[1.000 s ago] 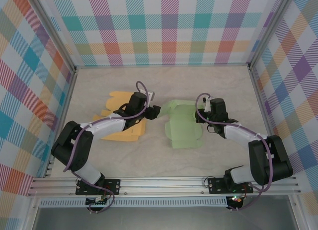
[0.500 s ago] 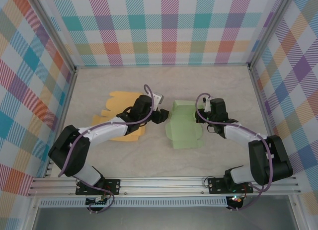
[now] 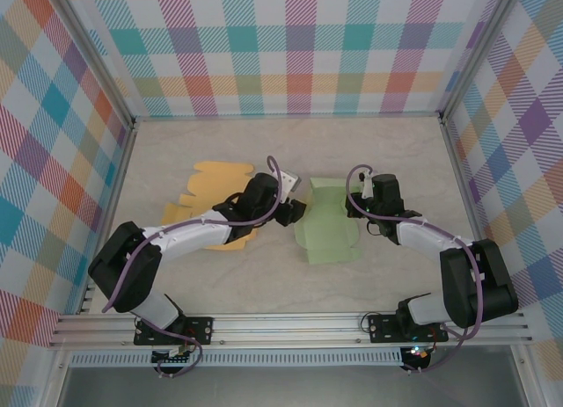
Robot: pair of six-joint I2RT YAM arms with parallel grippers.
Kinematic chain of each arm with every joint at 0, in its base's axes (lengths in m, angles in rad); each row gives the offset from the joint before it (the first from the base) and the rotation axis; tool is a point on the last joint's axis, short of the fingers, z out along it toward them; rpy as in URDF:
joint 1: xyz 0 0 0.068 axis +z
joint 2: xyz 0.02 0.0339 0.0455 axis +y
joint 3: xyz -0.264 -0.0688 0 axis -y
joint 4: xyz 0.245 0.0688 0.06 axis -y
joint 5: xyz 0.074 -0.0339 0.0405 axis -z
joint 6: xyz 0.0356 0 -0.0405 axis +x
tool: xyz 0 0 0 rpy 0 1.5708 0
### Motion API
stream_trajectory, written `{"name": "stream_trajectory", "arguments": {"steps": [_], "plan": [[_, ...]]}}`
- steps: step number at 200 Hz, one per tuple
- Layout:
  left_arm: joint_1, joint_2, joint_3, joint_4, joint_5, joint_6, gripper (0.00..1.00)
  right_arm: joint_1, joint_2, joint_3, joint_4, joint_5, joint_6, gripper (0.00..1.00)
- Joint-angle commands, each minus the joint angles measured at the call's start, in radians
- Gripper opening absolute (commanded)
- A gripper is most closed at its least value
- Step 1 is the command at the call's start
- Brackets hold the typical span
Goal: Fold the paper box
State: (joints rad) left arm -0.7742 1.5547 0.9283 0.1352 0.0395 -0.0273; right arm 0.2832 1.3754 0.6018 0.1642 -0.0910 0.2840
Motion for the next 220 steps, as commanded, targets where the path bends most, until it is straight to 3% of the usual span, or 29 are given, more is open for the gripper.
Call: {"name": "stream_trajectory", "arguments": {"steps": [1, 51, 117, 158, 220], "plan": [[-0.024, -0.002, 0.012, 0.017, -0.014, 0.027, 0.54, 0.006, -0.015, 0.004, 0.028, -0.021, 0.018, 0.0], [-0.034, -0.026, -0.011, -0.001, -0.026, 0.052, 0.54, 0.007, -0.009, 0.006, 0.031, -0.026, 0.021, 0.0], [-0.045, -0.025, 0.02, -0.056, 0.014, 0.162, 0.62, 0.007, -0.01, 0.004, 0.032, -0.027, 0.019, 0.0], [-0.046, 0.024, 0.091, -0.094, -0.05, 0.189, 0.67, 0.006, -0.004, 0.008, 0.034, -0.036, 0.019, 0.0], [-0.047, 0.154, 0.201, -0.107, -0.191, 0.169, 0.65, 0.007, -0.006, 0.005, 0.035, -0.041, 0.021, 0.0]]}}
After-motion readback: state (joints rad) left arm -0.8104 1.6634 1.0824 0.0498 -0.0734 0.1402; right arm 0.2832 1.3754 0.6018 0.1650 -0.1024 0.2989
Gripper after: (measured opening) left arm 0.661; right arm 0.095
